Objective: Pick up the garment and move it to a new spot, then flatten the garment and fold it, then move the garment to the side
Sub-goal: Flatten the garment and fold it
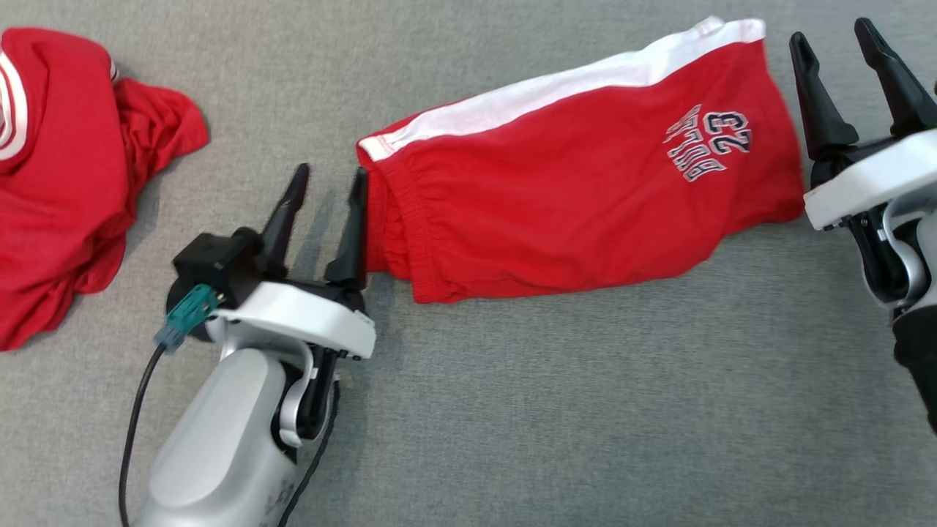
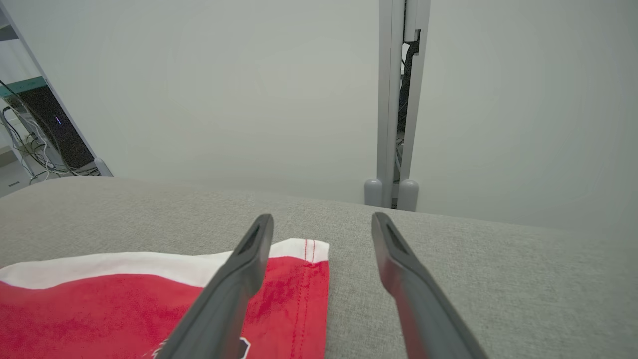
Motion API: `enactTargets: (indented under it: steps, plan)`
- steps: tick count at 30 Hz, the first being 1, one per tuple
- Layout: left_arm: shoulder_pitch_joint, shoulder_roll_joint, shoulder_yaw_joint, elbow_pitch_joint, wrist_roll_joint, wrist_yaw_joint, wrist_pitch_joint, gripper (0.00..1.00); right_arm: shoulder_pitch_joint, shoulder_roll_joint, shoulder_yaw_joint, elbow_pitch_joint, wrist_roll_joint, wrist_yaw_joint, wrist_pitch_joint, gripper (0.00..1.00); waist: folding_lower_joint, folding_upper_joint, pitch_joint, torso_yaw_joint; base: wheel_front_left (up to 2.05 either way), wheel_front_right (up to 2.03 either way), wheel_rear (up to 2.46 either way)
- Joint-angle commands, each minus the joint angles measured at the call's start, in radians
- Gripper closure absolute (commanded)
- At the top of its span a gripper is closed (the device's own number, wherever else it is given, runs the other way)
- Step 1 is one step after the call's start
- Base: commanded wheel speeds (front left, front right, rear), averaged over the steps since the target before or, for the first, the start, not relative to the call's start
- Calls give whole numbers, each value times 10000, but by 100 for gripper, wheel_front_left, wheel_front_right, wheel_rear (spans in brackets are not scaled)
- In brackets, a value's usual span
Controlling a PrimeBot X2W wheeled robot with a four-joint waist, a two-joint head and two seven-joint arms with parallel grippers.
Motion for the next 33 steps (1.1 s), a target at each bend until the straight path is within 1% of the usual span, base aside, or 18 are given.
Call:
enactTargets:
  steps: [1,4,6,11,16,21,27,33]
  plan:
    - [337,121,266,-443,259,300,-73,0,543,209,-640,-539,-366,3,-69,0,0,0,-436,-352,0,0,0]
    - [829,209,715,-1253,743,725,-85,0,1466,576,-1487,-1329,-1058,3,-64,0,0,0,-715,-554,0,0,0]
    - [1191,274,1006,-1681,978,880,-80,0,2006,865,-1930,-1875,-1475,3,-66,0,0,0,-886,-682,0,0,0]
    - [1823,367,1451,-2185,1373,1023,-84,0,3288,1381,-2570,-2775,-2171,3,-68,0,0,0,-1232,-912,0,0,0]
    - [2344,535,1566,-2167,1631,1216,-75,0,4199,1710,-2821,-3059,-2561,3,-67,0,0,0,-1463,-1070,0,0,0]
    - [2776,643,1646,-2112,1671,1331,-74,0,4685,1889,-2925,-3185,-2707,3,-22,0,0,0,-1583,-1140,0,0,0]
    - [3067,692,1639,-2051,1608,1391,-26,0,5056,1969,-3080,-3351,-2842,3,92,0,0,0,-1695,-1117,0,0,0]
    - [2994,704,1586,-2030,1547,1383,52,0,5121,2005,-3153,-3463,-2884,3,205,0,0,0,-1712,-1111,0,0,0]
